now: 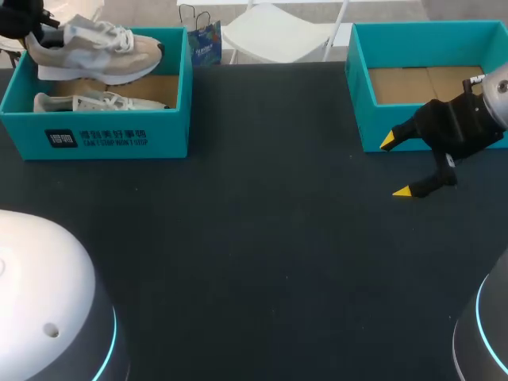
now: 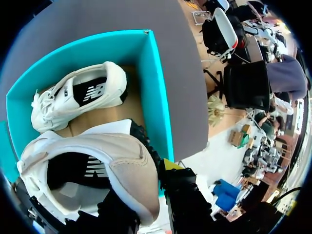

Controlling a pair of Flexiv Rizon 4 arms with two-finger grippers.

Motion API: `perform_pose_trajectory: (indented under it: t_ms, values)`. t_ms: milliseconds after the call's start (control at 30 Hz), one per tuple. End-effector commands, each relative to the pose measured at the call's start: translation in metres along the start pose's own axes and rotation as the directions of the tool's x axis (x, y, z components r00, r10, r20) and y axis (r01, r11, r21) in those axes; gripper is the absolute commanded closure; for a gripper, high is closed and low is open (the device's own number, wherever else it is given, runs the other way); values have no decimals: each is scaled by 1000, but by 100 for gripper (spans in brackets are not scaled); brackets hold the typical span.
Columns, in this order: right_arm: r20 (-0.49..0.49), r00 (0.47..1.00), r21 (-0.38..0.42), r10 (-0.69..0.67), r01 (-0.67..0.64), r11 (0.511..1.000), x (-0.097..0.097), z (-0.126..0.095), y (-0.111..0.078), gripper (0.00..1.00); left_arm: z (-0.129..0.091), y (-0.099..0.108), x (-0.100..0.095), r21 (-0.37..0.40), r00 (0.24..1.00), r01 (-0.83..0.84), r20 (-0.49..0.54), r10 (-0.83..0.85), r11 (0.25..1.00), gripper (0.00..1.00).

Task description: Take the shoe out of the shoebox, open the shoe tongue, remove and reinsert the insole, then place the shoe into the shoebox

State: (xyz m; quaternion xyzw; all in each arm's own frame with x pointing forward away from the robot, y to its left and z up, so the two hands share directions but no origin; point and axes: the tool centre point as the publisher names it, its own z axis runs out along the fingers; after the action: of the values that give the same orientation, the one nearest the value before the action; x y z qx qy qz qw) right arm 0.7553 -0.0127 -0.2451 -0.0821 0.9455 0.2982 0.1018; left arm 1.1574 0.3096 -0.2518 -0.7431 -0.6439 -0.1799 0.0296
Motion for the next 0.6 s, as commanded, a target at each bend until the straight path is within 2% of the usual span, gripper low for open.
perform_pose_trajectory:
  t_ms: [33,167,333,600]
  values:
    - [-1,1000,3,0,0,1000,-1,1,0,0,12,15,2,26,1000,24,12,-24,999,100]
    - [-1,1000,3,0,0,1000,-1,1,0,0,23,21,-2,36,999,43,11,-43,998,100]
    - [-1,1000,3,0,0,1000,-1,1,0,0,40,26,-6,85,999,32,18,-33,996,100]
    - [-1,1000,3,0,0,1000,-1,1,0,0,62,25,-14,141,999,29,11,-31,990,100]
